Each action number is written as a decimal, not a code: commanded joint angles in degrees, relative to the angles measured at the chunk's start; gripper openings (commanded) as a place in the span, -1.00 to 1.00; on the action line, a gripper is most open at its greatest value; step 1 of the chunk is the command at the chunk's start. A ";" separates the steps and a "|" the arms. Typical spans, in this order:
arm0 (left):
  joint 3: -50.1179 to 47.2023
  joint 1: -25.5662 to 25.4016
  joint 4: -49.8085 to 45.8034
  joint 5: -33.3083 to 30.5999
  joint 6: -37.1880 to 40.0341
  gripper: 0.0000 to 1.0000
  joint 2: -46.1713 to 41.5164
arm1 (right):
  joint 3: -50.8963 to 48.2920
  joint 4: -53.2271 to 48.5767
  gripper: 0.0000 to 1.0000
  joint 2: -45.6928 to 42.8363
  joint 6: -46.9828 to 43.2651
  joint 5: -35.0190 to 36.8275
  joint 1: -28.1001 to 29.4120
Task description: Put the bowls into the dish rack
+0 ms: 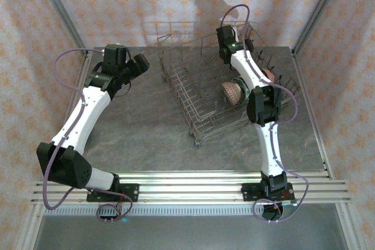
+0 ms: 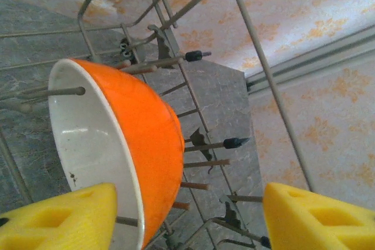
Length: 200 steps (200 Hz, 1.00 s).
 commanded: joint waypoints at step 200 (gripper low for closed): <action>-3.78 24.61 -30.38 -11.25 14.19 0.84 7.77 | -23.09 -8.95 0.50 -30.15 20.45 -21.01 0.05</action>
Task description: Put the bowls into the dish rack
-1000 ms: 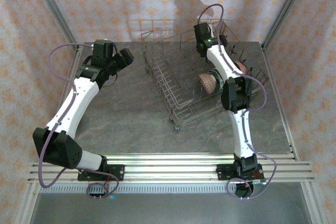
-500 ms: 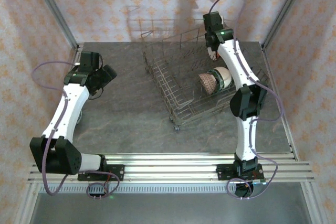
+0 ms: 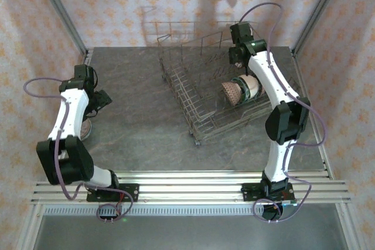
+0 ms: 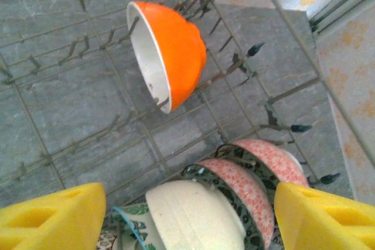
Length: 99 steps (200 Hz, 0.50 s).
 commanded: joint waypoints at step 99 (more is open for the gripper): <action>0.74 4.61 -0.02 -9.45 5.89 0.79 15.24 | -5.40 0.78 0.50 -6.70 -3.56 -1.81 0.28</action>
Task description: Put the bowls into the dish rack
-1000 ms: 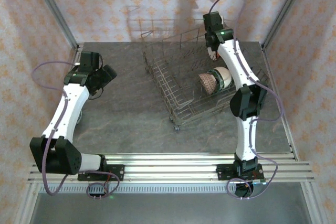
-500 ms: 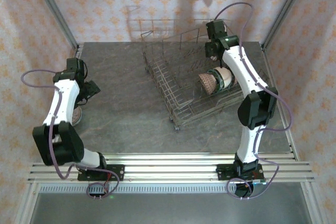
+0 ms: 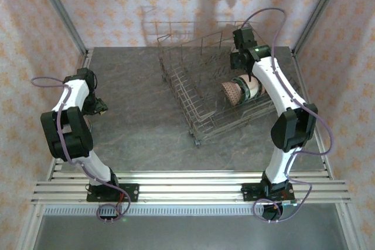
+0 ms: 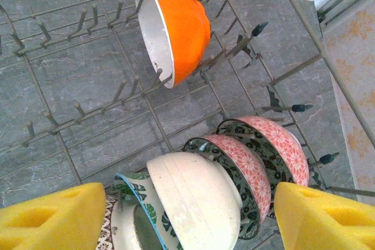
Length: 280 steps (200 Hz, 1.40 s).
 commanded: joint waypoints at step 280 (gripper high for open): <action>2.14 -17.80 7.72 20.76 -3.70 -0.62 5.52 | 4.93 -2.35 0.48 2.64 1.01 -1.53 0.46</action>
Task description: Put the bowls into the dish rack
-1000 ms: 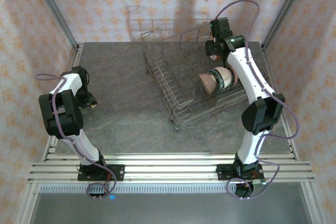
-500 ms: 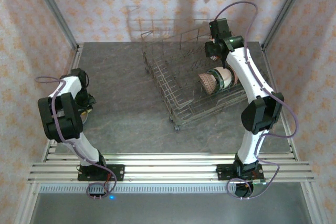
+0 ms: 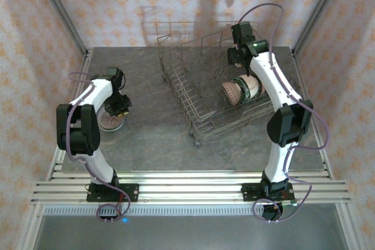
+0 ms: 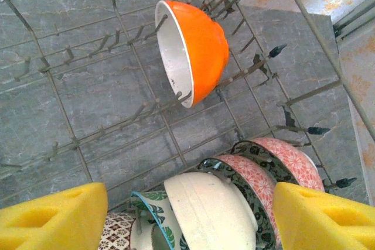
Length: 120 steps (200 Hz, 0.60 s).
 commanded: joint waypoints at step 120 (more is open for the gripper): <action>6.71 -2.39 -3.23 -0.58 0.58 -0.22 3.22 | -3.49 0.09 0.48 -2.60 1.41 -0.07 0.34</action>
